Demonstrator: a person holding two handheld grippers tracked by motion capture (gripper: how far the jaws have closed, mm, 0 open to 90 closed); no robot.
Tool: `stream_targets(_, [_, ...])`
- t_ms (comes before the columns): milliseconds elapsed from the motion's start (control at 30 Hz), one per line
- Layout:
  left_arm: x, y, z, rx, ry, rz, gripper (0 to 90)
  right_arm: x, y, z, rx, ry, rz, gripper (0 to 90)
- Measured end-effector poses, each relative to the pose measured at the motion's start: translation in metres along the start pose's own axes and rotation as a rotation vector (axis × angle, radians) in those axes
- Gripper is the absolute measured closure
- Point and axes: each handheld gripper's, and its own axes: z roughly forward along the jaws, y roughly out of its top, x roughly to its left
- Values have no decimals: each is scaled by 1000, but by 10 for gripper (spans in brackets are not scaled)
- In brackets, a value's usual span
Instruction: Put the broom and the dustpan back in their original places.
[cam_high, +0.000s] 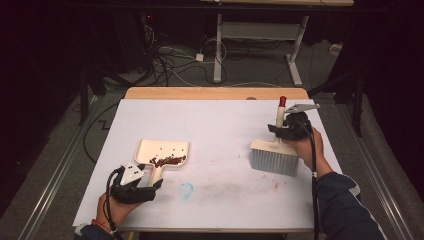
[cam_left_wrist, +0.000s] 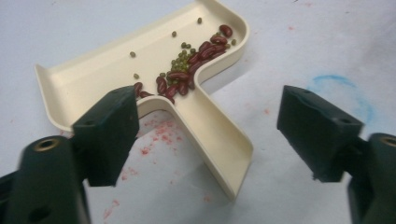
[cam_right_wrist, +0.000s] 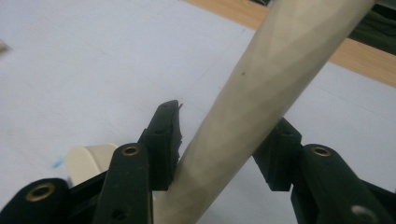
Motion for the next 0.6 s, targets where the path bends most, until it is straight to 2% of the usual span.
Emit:
stream_targets(100, [-2, -1, -1, -10, -8, 20, 201, 3, 3, 14, 22, -29, -36, 520])
stream_targets(200, [-5, 1, -1, -16, -13, 29, 200, 4, 5, 28, 64, -24, -74, 492])
stream_targets(267, [-6, 0, 0, -15, -21, 30, 199, 3, 5, 36, 97, -40, -69, 472])
stream_targets(400, [-6, 0, 3, -12, -29, 27, 185, 1, 2, 47, 119, -124, -92, 413])
stream_targets(433, [-7, 1, 4, -10, -29, 30, 185, 1, 2, 47, 109, -115, -88, 415])
stream_targets(533, [-9, 2, 6, -12, -41, 35, 185, 1, 3, 49, 46, -130, -27, 401])
stream_targets(567, [-10, 2, 6, -8, -41, 41, 184, 2, 4, 49, 35, -121, -12, 401])
stream_targets(600, [-11, 2, 6, -8, -41, 49, 185, 3, 4, 50, 25, -121, -10, 401])
